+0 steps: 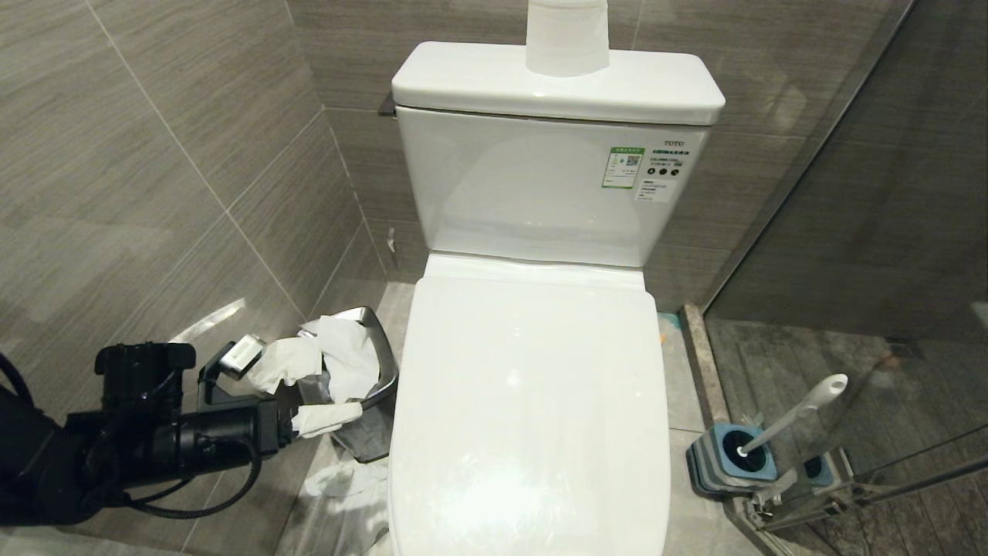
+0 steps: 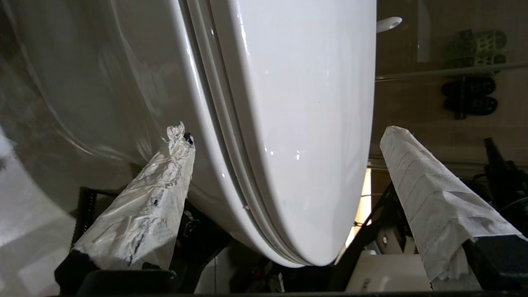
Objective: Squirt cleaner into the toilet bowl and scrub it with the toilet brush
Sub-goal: Use the left hand to lift the toilet lid slightly
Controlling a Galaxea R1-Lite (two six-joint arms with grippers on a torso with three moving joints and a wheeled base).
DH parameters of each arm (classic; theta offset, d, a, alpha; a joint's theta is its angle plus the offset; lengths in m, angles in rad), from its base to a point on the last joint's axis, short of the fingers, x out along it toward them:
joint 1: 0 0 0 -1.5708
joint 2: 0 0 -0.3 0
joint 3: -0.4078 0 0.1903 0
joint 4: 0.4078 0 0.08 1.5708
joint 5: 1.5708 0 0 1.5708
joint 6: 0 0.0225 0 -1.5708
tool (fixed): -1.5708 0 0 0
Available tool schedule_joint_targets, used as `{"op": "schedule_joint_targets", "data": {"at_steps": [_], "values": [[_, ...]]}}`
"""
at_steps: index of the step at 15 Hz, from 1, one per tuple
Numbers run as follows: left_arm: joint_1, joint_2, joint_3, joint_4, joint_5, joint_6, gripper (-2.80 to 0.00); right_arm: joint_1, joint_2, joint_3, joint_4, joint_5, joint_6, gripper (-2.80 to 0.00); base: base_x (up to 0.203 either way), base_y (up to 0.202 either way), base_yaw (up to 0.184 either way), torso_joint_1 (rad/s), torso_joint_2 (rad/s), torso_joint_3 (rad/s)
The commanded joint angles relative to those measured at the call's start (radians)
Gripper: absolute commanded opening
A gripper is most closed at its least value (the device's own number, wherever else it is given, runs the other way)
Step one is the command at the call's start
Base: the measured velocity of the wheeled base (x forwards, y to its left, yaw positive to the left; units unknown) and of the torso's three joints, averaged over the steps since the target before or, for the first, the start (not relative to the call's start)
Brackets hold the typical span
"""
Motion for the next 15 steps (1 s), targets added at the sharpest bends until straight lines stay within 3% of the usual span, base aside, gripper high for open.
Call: {"op": "schedule_joint_targets", "data": {"at_steps": [1, 3, 15], "values": [[-0.019, 0.091, 0.022, -0.128, -0.006, -0.002, 0.00, 0.000, 0.000, 0.000, 0.000, 0.000, 0.001, -2.80, 0.000, 0.000, 0.000, 0.000, 0.00, 0.000], [-0.055, 0.131, 0.033, -0.207, -0.006, 0.001, 0.00, 0.000, 0.000, 0.000, 0.000, 0.000, 0.001, -2.80, 0.000, 0.000, 0.000, 0.000, 0.00, 0.000], [-0.146, 0.166, 0.096, -0.243, 0.036, 0.030, 0.00, 0.000, 0.000, 0.000, 0.000, 0.000, 0.001, -2.80, 0.000, 0.000, 0.000, 0.000, 0.00, 0.000]]}}
